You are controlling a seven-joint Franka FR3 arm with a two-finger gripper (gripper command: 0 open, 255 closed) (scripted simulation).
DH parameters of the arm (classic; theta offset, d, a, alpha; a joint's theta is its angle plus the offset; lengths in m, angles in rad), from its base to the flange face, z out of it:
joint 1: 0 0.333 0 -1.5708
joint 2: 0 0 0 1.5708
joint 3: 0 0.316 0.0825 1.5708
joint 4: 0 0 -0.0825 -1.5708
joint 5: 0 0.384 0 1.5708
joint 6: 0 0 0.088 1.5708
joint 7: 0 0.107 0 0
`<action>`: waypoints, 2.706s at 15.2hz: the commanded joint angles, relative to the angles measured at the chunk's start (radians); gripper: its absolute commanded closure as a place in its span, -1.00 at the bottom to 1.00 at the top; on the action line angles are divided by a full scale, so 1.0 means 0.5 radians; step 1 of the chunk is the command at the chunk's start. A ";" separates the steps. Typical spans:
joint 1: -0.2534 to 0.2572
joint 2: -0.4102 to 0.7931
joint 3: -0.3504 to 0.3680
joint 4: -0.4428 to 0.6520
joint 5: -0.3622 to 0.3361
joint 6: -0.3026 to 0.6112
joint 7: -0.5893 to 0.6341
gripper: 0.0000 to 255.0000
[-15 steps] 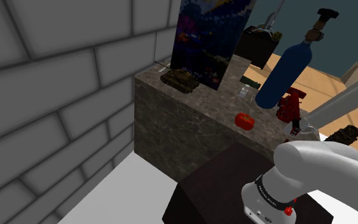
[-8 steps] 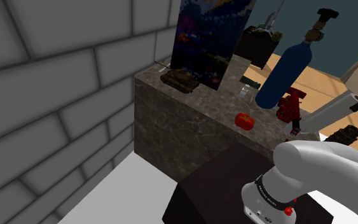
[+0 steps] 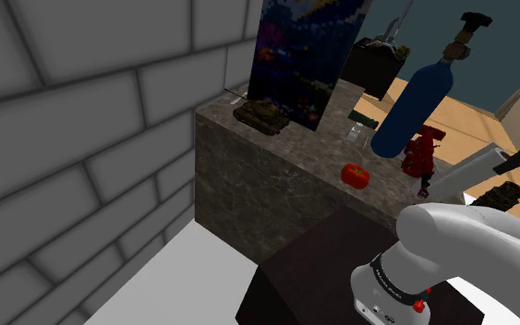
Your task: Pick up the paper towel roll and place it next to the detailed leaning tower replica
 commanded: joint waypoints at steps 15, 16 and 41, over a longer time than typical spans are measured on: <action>-0.108 -0.074 -0.264 -0.389 -0.246 0.318 -0.015 1.00; -0.115 -0.075 -0.284 -0.410 -0.264 0.339 -0.016 1.00; -0.108 -0.084 -0.204 -0.290 -0.193 0.212 -0.046 -1.00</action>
